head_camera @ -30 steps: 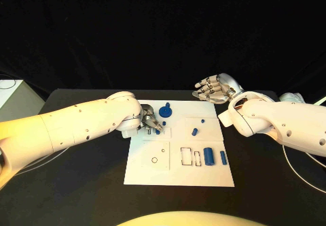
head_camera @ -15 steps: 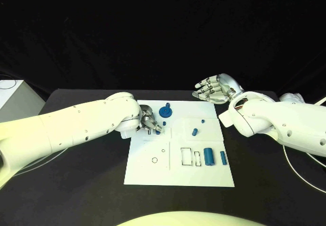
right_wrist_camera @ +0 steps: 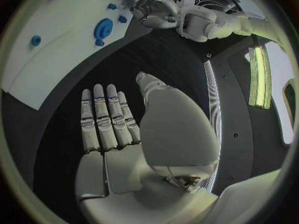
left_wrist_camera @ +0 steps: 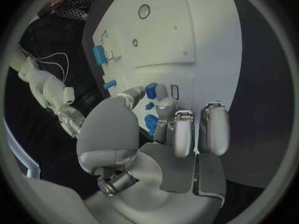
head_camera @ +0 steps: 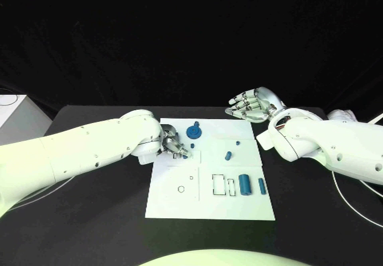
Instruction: Assemble the parts on the task board
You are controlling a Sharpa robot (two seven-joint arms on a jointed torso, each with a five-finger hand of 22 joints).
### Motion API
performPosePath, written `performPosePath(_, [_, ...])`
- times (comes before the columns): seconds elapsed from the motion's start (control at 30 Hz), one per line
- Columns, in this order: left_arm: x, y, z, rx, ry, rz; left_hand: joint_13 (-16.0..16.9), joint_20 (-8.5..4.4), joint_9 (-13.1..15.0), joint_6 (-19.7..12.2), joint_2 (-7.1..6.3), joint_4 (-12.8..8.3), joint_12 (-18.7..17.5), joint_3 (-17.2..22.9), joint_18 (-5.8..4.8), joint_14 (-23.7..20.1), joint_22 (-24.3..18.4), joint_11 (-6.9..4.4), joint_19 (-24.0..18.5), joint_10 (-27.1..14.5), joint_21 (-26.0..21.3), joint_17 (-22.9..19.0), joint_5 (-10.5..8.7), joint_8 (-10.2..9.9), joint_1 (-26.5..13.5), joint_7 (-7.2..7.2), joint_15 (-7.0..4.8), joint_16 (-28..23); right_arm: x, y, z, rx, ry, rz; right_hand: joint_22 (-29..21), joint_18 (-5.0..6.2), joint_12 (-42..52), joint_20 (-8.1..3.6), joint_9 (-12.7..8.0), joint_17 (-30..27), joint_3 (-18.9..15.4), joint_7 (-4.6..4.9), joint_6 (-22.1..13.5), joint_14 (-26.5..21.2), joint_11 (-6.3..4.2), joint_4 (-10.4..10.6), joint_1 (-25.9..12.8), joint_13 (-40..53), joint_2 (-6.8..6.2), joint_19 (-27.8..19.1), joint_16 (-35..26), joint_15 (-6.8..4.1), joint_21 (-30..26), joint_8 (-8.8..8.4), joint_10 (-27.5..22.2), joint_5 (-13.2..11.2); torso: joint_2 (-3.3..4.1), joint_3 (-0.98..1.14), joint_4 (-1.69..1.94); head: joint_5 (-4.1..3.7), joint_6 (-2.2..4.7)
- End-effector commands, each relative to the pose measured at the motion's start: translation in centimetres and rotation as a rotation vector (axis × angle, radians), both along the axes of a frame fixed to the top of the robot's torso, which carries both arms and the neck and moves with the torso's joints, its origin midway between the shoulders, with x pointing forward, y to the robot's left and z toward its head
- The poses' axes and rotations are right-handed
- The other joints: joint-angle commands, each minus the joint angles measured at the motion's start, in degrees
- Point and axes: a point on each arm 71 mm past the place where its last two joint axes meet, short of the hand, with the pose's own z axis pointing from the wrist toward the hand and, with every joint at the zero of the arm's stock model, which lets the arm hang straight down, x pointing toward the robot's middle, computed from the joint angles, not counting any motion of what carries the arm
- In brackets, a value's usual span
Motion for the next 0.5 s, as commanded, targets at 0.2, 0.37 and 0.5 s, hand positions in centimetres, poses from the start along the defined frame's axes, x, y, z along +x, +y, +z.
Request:
performPosePath(0.2, [-0.2, 0.1, 0.8, -0.034, -0.017, 0.011, -0.1, 0.1, 0.4, 0.0, 1.1, 1.4, 0.3, -4.5, -0.81, 6.1, 1.2, 0.12, 0.5, -0.3, -0.2, 15.1, -5.88, 0.2, -0.7, 0.17, -0.23, 0.2, 0.1, -0.2, 0.0, 0.018, -0.012, -0.007, -1.8, -0.56, -3.8, 0.31, -0.8, -2.7, -4.6, 2.08, 0.1, -2.8, 0.56, 0.7, 0.3, -0.1, 1.95, -13.1, -0.3, 0.88, -0.9, -1.38, 0.7, -2.6, 0.0, 0.0, -0.04, 0.0, 0.36])
performPosePath(0.37, [-0.1, 0.4, 1.6, -0.066, -0.029, 0.02, -0.8, 0.11, 0.5, -0.2, 1.77, 1.3, -0.2, -5.1, -0.71, 6.0, 0.8, 0.15, 0.2, -0.7, -0.4, 14.9, -5.94, 0.1, -0.6, 0.2, -0.21, 0.1, 0.1, -0.3, -0.1, 0.024, -0.014, -0.013, -2.0, -0.95, -5.4, 0.36, -1.2, -3.7, -6.7, 2.34, -0.3, -3.9, 0.85, 0.8, 0.5, 0.0, 2.51, -17.1, -0.3, 1.24, -1.1, -2.01, 0.7, -2.7, -0.12, 0.01, 0.06, 0.01, 0.6])
performPosePath(0.5, [0.0, 0.8, 2.5, -0.126, -0.02, 0.04, -2.6, 0.23, 0.5, -1.2, 1.95, 1.3, -1.5, -6.3, -0.44, 5.6, -0.4, 0.51, -0.7, -2.2, -0.9, 13.9, -5.93, -0.2, -0.2, 0.59, 0.04, -0.5, 0.1, -0.4, -0.2, 0.027, -0.017, -0.018, -2.0, -1.05, -5.9, 0.37, -1.3, -4.1, -7.5, 2.39, -0.4, -4.3, 0.94, 0.8, 0.5, 0.0, 2.67, -18.3, -0.3, 1.38, -1.1, -2.22, 0.6, -2.7, -0.18, 0.09, 0.13, 0.08, 0.73])
